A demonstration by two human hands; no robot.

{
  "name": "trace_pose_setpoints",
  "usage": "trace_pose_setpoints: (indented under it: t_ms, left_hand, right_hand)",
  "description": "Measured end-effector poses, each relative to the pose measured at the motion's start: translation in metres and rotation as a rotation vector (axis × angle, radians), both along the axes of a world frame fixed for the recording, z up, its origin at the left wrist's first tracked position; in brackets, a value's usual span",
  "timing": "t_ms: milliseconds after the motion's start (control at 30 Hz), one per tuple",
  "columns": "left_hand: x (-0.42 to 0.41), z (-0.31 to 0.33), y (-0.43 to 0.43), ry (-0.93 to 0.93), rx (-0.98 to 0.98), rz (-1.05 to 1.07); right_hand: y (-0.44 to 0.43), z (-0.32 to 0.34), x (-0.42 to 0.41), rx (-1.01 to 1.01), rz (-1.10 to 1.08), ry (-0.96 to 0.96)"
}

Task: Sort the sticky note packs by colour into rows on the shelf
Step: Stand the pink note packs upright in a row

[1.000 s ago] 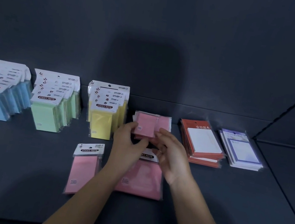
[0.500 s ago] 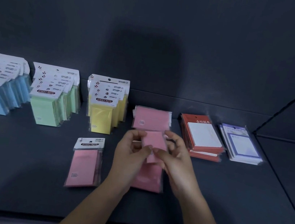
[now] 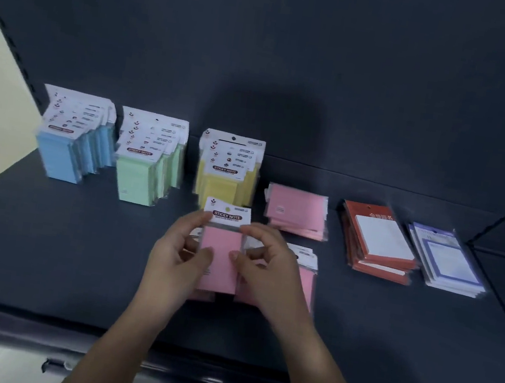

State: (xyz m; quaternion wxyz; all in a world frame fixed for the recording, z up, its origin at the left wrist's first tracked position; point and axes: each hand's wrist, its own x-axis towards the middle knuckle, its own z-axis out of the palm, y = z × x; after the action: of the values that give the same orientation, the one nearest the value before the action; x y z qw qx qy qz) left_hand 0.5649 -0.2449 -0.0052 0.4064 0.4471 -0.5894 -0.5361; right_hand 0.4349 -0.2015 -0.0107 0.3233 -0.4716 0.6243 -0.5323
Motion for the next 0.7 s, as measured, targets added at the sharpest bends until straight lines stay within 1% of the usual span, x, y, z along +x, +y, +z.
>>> trace_pose_setpoints:
  t_ms: [133, 267, 400, 467, 533, 600, 667, 700]
  left_hand:
    - [0.023, -0.014, -0.013, -0.134, -0.092, 0.059]
    - [0.031, -0.032, -0.022, -0.299, -0.108, 0.043]
    - [0.029, -0.046, -0.023, -0.379, -0.081, 0.013]
    - [0.025, -0.048, -0.022, -0.424, -0.099, -0.002]
    - [0.021, -0.045, -0.022, -0.487, -0.184, 0.032]
    - [0.017, -0.038, -0.022, -0.518, -0.302, 0.097]
    - [0.008, -0.027, -0.021, -0.442, -0.413, 0.105]
    - [0.000, -0.021, -0.022, -0.391, -0.444, 0.072]
  right_hand:
    - [-0.017, -0.009, 0.026, 0.036, 0.029, 0.122]
    - [-0.024, -0.016, 0.032, 0.073, 0.009, 0.236]
    - [-0.026, -0.024, 0.030, 0.151, 0.009, 0.335]
    - [-0.026, -0.026, 0.030, 0.160, 0.011, 0.369]
    - [-0.027, -0.027, 0.029, 0.124, -0.001, 0.380]
    - [-0.027, -0.024, 0.024, 0.077, -0.055, 0.345]
    - [-0.027, -0.018, 0.012, 0.030, -0.146, 0.273]
    - [-0.026, -0.015, 0.003, 0.017, -0.196, 0.233]
